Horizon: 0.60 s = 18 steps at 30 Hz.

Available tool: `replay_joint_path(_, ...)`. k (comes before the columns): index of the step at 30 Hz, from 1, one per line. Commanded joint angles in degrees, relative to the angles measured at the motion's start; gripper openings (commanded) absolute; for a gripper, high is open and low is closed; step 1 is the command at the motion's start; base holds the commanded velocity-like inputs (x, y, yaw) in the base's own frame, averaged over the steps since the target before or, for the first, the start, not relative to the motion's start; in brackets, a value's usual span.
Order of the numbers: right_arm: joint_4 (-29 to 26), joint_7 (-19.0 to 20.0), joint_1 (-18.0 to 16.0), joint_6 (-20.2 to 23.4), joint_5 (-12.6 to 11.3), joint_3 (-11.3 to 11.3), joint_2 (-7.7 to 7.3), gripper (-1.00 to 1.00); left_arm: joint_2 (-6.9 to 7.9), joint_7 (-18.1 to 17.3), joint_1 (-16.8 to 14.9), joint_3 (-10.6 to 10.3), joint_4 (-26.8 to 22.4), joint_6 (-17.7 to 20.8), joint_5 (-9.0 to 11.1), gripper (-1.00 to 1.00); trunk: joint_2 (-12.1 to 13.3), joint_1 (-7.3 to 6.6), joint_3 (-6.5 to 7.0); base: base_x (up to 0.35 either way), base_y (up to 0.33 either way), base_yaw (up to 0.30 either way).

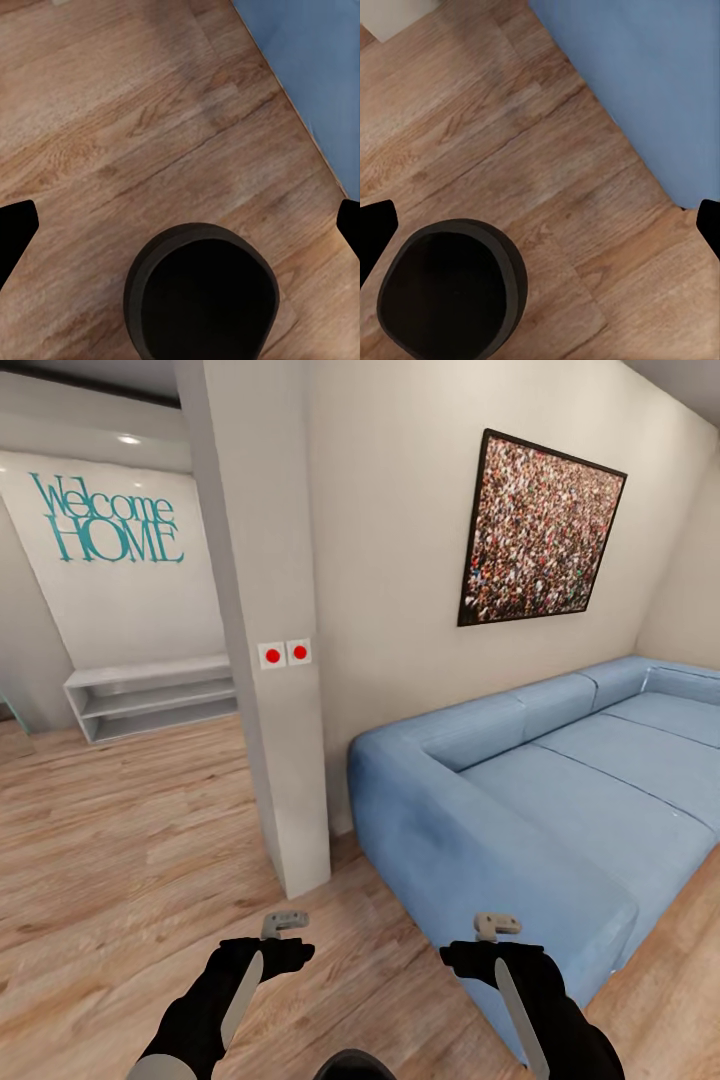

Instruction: Place each of the two pumpkins and all three candles from the living room inside a cabinet in the living room (use any cabinet), then make sure every cabinet is closed, and position the cauldron so it is next to a table in the living room.

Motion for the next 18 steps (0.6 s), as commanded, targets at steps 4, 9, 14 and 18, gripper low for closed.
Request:
replay_joint_path(4, 0.0, -0.3, 0.0, 0.2, -0.5, 0.0, 0.03, 1.0, -0.01, 0.2, 0.0, 0.0, -0.1, 0.3, 0.6, 1.0, 0.0, 0.0, -0.06, -0.014, 0.009, 0.0)
replay_joint_path(9, 0.0, -0.3, 0.0, 0.2, -0.4, 0.0, 0.04, 1.0, -0.01, 0.2, 0.0, 0.0, -0.1, 0.3, 0.6, 1.0, 0.0, 0.0, -0.06, -0.123, 0.09, 0.0)
replay_joint_path(14, 0.0, -0.3, 0.0, 0.2, -0.3, 0.0, 0.06, 1.0, 0.01, 0.2, 0.0, 0.0, -0.1, 0.3, 0.6, 1.0, 0.0, 0.0, -0.06, -0.026, 0.094, 0.0)
replay_joint_path(18, 0.0, -0.3, 0.0, 0.2, -0.3, 0.0, 0.08, 1.0, 0.01, 0.2, 0.0, 0.0, -0.1, 0.3, 0.6, 1.0, 0.0, 0.0, -0.06, -0.003, 0.047, 0.0)
